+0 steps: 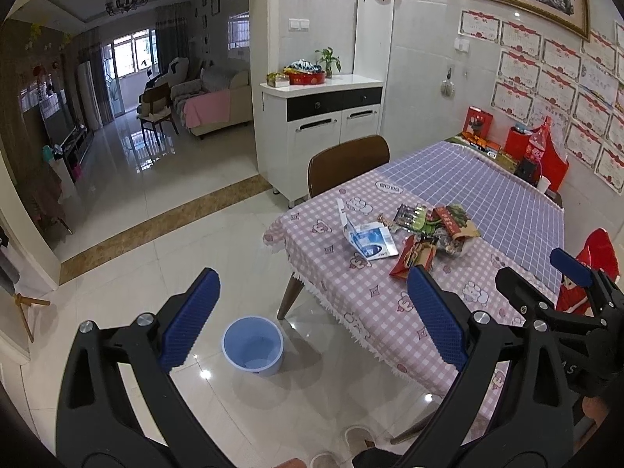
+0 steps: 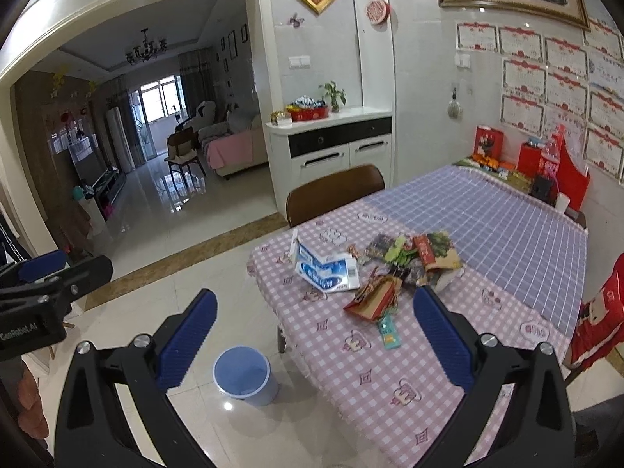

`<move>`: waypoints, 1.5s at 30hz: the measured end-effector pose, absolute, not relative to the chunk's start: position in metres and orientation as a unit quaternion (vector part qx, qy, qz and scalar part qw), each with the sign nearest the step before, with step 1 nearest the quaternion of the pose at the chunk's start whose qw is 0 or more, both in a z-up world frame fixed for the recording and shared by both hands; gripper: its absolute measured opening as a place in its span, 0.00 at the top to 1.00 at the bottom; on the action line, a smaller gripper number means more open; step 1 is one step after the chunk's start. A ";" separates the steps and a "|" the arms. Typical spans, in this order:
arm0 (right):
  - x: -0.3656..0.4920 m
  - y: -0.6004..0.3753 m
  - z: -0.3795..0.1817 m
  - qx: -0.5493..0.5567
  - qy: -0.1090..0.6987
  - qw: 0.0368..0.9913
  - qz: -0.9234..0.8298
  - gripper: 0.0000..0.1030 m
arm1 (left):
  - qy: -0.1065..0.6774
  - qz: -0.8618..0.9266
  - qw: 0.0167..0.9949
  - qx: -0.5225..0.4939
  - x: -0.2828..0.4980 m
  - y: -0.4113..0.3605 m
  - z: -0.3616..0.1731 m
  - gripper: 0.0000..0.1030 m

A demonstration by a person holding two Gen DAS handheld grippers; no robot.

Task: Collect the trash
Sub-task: 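Approach the table with both tools open toward the pile of trash, then grasp the brown paper bag with the right tool while the left tool grasps the blue-white box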

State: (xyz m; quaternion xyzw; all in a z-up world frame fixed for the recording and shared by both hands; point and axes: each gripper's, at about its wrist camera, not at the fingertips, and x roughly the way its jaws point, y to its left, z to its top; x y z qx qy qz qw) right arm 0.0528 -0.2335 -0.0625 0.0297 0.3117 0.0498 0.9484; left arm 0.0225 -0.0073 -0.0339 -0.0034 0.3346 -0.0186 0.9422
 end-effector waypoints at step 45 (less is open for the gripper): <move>0.354 -0.363 -0.349 0.222 0.587 0.778 0.031 0.52 | 0.572 -0.036 0.818 -0.039 0.347 -0.091 -0.270 0.08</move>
